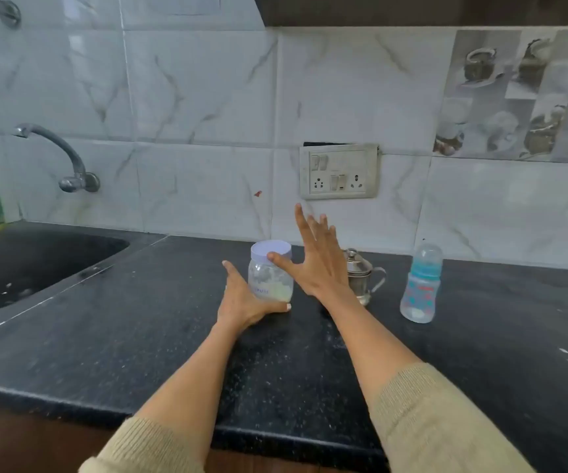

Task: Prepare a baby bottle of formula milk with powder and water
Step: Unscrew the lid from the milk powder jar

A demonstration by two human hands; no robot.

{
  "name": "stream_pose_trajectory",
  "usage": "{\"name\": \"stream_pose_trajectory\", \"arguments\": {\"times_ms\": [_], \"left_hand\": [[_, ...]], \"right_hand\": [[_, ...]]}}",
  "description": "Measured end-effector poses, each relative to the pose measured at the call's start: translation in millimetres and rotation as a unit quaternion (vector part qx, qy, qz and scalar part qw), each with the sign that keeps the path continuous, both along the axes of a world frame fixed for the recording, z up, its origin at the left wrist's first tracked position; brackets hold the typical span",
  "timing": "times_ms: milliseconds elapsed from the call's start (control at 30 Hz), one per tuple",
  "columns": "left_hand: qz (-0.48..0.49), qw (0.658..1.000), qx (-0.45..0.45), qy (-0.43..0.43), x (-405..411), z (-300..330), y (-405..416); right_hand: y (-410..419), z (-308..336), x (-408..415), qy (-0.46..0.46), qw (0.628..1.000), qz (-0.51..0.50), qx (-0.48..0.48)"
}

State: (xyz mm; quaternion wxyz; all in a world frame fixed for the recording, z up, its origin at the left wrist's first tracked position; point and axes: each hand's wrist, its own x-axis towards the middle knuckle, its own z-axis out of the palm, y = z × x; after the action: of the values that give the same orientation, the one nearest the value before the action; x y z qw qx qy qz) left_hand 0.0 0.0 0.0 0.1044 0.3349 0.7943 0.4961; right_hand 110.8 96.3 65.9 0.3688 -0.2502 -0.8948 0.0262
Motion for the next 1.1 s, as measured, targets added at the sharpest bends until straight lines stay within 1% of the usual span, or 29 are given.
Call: {"name": "stream_pose_trajectory", "arguments": {"times_ms": [67, 133, 233, 367, 533, 933, 1100], "left_hand": [[0.0, 1.0, 0.017, 0.005, -5.8, -0.8, 8.5], [0.0, 1.0, 0.03, -0.01, -11.6, -6.3, 16.8], [0.022, 0.998, 0.045, 0.024, -11.1, -11.0, 21.9], [0.009, 0.997, 0.065, 0.036, -5.5, -10.8, 14.0], [-0.014, 0.996, 0.064, 0.055, 15.0, -8.5, -10.8], [-0.072, 0.993, 0.033, 0.082, 83.9, -5.6, -66.7], [-0.079, 0.993, 0.037, 0.078, 98.9, -6.0, -74.1]], "right_hand": [[-1.6, 5.6, -15.0, -0.026, 0.998, 0.035, -0.053], [-3.7, 10.2, -29.0, -0.057, 0.994, 0.039, -0.087], [-2.9, 12.8, -41.7, -0.09, 0.984, 0.052, -0.142], [-3.1, 16.6, -37.0, -0.107, 0.978, 0.037, -0.175], [-20.9, 24.9, -14.2, -0.132, 0.977, 0.03, -0.163], [-79.4, 45.4, 69.5, -0.163, 0.976, -0.015, -0.14], [-89.2, 48.2, 81.7, -0.175, 0.971, -0.02, -0.16]]}}
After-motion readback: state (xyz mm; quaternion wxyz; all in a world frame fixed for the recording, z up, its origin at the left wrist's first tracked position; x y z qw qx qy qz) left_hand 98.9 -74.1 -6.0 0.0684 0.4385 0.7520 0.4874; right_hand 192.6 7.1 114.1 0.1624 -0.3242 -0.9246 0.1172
